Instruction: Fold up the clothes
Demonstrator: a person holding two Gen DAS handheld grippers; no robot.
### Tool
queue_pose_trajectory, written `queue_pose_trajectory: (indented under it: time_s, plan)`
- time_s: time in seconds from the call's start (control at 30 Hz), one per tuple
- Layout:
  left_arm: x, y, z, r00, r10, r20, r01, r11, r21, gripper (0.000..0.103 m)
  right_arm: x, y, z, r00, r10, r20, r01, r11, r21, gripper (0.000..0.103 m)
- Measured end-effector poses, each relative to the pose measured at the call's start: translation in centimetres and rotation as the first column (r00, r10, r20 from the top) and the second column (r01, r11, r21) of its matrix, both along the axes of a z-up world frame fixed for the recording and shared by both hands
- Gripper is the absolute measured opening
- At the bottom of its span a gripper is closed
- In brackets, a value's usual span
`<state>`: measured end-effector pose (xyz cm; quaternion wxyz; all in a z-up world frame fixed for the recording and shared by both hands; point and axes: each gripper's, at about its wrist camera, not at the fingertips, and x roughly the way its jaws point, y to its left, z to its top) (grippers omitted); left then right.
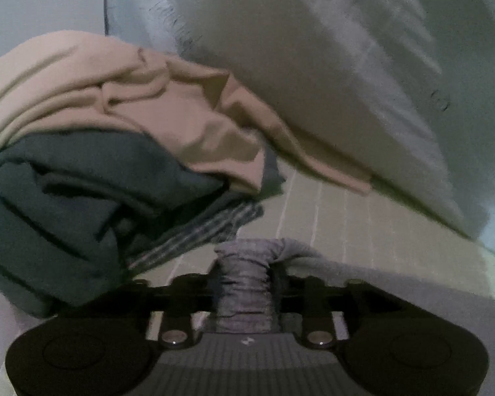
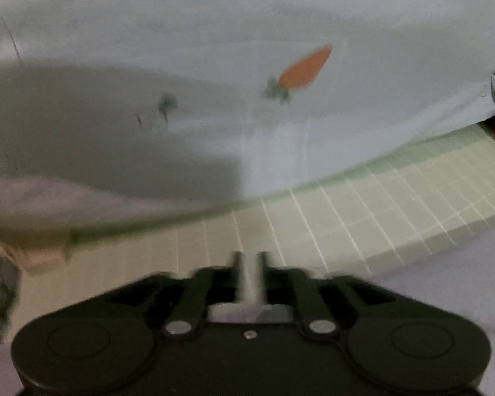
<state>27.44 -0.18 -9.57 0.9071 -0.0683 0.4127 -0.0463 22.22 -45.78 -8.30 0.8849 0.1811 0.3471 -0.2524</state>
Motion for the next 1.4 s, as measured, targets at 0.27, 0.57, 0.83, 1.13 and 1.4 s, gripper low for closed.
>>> queue_pose_trajectory:
  time_s: [0.27, 0.57, 0.83, 1.13, 1.4]
  plan:
    - [-3.7, 2.0, -0.7, 0.998, 0.014, -0.062, -0.017, 0.999, -0.051, 0.088, -5.2, 2.9, -1.8, 0.988, 0.034, -0.15, -0.056, 0.988, -0.141, 0.087]
    - [-6.3, 2.7, -2.0, 0.986, 0.017, -0.165, -0.032, 0.996, -0.088, 0.089, -12.7, 2.7, -3.4, 0.978, -0.075, -0.194, 0.07, 0.997, -0.031, 0.087]
    - [-7.2, 3.0, -2.7, 0.981, 0.073, -0.178, -0.104, 0.98, -0.171, 0.079, -16.5, 2.9, -4.3, 0.966, -0.169, -0.196, 0.177, 0.984, 0.024, 0.087]
    - [-7.4, 1.7, -1.0, 0.988, 0.077, -0.132, -0.1, 0.978, -0.182, 0.026, -20.3, 1.2, -3.3, 0.959, -0.254, -0.123, 0.26, 0.965, 0.033, 0.087]
    - [-8.0, -4.6, 5.4, 0.999, -0.023, 0.034, 0.027, 0.99, -0.136, 0.018, -25.4, -2.2, -2.5, 0.937, -0.344, -0.063, 0.348, 0.935, 0.072, 0.087]
